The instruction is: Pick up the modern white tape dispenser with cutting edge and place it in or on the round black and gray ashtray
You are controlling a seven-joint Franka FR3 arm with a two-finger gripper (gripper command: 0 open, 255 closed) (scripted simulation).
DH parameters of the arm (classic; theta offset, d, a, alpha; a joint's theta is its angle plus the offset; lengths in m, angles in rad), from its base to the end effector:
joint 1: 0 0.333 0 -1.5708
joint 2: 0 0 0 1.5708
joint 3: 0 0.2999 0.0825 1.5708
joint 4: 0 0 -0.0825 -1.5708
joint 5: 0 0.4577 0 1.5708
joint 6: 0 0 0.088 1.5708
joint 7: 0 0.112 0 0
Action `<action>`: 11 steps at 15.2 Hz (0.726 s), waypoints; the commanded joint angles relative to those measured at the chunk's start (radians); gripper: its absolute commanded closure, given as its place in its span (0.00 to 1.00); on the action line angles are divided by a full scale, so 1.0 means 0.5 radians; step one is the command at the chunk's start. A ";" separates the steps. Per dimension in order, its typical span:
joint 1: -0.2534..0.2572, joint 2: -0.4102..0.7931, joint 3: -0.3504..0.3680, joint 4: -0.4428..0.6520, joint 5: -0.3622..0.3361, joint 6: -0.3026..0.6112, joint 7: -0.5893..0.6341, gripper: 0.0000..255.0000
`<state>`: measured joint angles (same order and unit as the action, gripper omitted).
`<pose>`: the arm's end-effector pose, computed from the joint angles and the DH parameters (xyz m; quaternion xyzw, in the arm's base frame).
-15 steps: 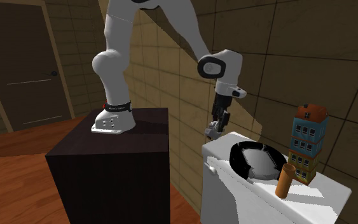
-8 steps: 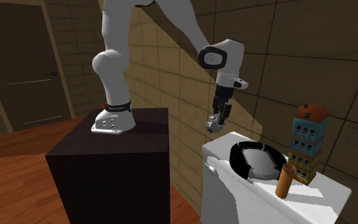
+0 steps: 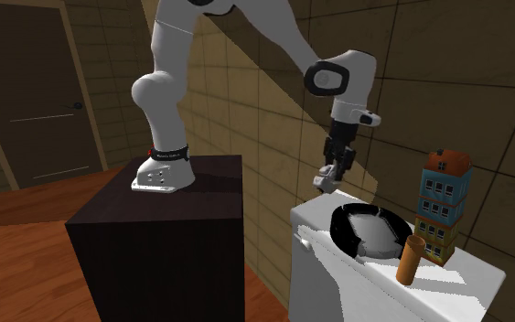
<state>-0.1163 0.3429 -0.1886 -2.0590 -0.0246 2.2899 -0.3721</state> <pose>0.5941 -0.1902 0.1879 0.9967 0.0458 -0.0636 0.0206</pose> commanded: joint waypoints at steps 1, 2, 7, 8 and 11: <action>-0.049 0.126 -0.007 0.205 0.027 -0.077 -0.069 1.00; -0.070 0.188 -0.007 0.307 0.039 -0.116 -0.095 1.00; -0.181 0.523 -0.003 0.875 0.093 -0.346 -0.203 1.00; -0.205 0.597 -0.001 1.005 0.102 -0.400 -0.222 1.00; -0.242 0.739 0.006 1.195 0.118 -0.448 -0.245 1.00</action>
<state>-0.2328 0.6941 -0.1865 -1.4821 0.0325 2.0679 -0.4914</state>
